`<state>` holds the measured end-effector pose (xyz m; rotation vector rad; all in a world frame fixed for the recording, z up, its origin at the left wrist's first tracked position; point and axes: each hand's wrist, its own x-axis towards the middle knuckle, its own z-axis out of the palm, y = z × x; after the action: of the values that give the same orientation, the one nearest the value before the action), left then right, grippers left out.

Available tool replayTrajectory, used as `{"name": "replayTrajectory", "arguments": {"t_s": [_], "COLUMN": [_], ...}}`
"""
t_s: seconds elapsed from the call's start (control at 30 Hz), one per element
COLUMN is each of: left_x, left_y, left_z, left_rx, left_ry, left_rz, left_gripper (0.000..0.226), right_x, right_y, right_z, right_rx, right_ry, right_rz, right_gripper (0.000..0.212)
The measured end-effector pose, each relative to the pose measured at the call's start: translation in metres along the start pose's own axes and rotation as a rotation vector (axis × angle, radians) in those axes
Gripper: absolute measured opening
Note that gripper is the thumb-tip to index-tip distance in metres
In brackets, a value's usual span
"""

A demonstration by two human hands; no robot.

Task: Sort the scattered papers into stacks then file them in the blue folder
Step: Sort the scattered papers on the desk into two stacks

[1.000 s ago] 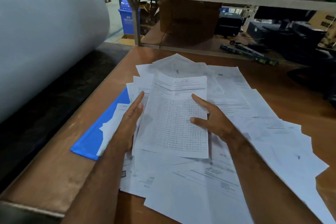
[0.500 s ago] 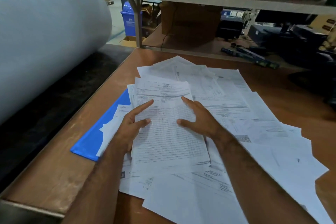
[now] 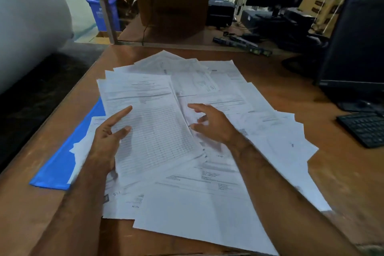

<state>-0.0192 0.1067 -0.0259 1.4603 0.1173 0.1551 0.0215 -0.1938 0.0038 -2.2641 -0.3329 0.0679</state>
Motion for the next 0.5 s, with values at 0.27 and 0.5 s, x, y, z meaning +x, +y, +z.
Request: {"name": "replayTrajectory", "arguments": {"t_s": [0.27,0.5], "left_x": [-0.008,-0.010], "left_y": [0.004,0.007], "left_z": [0.002,0.001], "left_rx": [-0.013,-0.016], "left_ry": [-0.010,0.009], "left_rz": [0.012,-0.011], "left_gripper": [0.054,0.052], "right_x": [-0.072,-0.060], "right_y": [0.039,0.059], "right_z": [-0.041,-0.045], "right_rx": [-0.492,-0.562], "right_ry": [-0.221,0.078], "right_rz": [0.237,0.248], "right_gripper": [0.103,0.059]}}
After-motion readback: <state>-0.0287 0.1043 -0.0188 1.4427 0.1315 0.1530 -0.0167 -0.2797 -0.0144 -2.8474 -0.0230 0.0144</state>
